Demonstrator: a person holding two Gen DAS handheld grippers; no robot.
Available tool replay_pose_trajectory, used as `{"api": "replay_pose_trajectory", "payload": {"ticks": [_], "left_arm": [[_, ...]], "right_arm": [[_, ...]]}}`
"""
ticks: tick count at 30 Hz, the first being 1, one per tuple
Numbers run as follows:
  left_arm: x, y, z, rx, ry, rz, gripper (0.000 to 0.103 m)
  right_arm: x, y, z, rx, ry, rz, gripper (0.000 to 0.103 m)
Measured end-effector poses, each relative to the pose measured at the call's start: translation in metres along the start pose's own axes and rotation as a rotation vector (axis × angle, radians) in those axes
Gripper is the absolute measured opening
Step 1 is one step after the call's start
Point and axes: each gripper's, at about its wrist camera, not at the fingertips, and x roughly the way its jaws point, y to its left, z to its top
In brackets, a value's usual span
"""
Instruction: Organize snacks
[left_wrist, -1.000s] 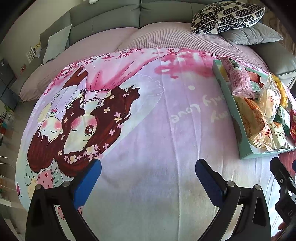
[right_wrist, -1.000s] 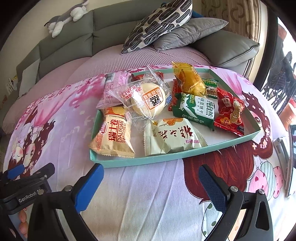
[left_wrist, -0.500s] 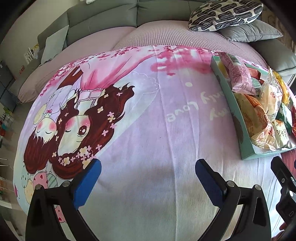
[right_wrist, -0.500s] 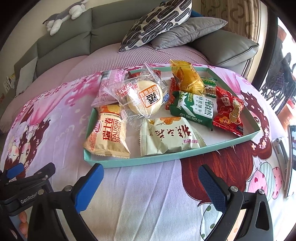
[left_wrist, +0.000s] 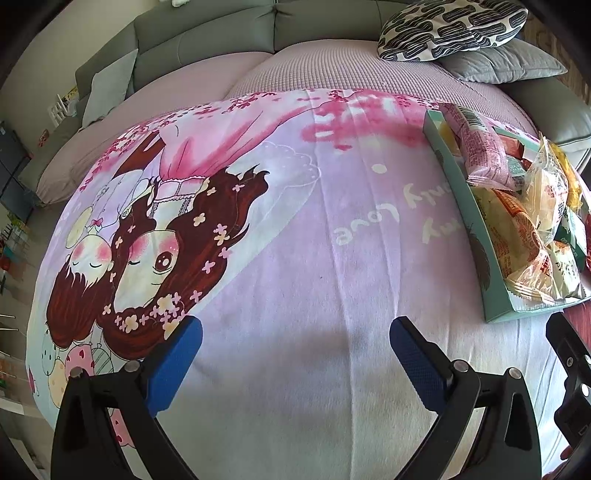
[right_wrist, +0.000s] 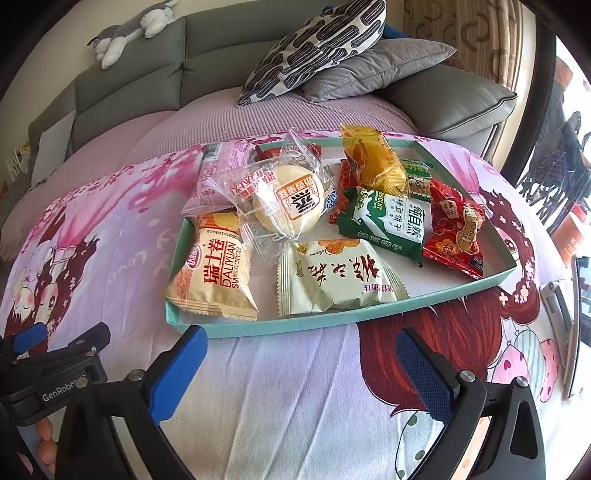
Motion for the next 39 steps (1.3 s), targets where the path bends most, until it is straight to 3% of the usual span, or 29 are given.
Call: {"api": "replay_pose_trajectory", "payload": {"ticks": [39], "left_arm": [[-0.0024, 0.0002, 0.0038, -0.008, -0.009, 0.009, 0.101]], "right_arm": [[-0.0037, -0.0019, 0.0041, -0.006, -0.014, -0.010, 0.103]]}}
